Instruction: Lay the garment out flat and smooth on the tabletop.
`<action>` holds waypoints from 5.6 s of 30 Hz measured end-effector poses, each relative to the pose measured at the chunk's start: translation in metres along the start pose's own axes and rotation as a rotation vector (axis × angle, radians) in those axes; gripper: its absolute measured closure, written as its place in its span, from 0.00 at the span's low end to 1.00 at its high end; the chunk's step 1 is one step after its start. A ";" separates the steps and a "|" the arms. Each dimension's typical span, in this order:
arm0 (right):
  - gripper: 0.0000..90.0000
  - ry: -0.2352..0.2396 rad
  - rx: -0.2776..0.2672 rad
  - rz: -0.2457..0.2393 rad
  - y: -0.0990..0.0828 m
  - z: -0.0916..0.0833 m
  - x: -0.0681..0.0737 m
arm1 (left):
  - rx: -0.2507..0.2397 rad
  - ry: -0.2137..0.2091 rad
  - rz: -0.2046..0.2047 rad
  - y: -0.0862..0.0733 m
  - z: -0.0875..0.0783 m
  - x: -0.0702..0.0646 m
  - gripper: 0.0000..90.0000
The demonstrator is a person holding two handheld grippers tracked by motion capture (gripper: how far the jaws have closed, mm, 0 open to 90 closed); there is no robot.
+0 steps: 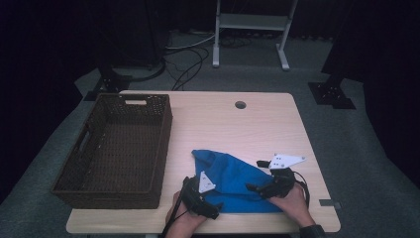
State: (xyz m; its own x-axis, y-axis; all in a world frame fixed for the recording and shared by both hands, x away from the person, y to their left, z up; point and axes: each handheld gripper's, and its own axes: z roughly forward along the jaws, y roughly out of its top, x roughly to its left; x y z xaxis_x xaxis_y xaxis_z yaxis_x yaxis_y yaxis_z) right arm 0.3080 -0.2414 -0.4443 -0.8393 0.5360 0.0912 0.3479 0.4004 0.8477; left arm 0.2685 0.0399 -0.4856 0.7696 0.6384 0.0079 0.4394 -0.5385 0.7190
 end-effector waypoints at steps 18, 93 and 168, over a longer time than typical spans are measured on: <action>0.21 0.055 0.024 -0.034 0.011 0.023 0.011 | -0.002 0.001 -0.001 0.000 0.000 0.000 0.00; 0.93 0.030 0.114 -0.134 0.017 0.085 0.040 | 0.001 -0.006 0.007 0.000 0.000 0.001 0.00; 0.92 -0.046 -0.024 -0.048 0.043 0.048 -0.014 | 0.001 -0.008 0.009 0.000 0.001 0.001 0.00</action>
State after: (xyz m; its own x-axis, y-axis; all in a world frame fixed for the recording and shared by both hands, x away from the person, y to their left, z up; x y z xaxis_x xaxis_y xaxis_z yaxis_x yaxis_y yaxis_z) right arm 0.3549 -0.1963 -0.4345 -0.8343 0.5507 0.0266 0.2972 0.4085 0.8630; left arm 0.2698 0.0400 -0.4857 0.7774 0.6289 0.0086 0.4327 -0.5447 0.7184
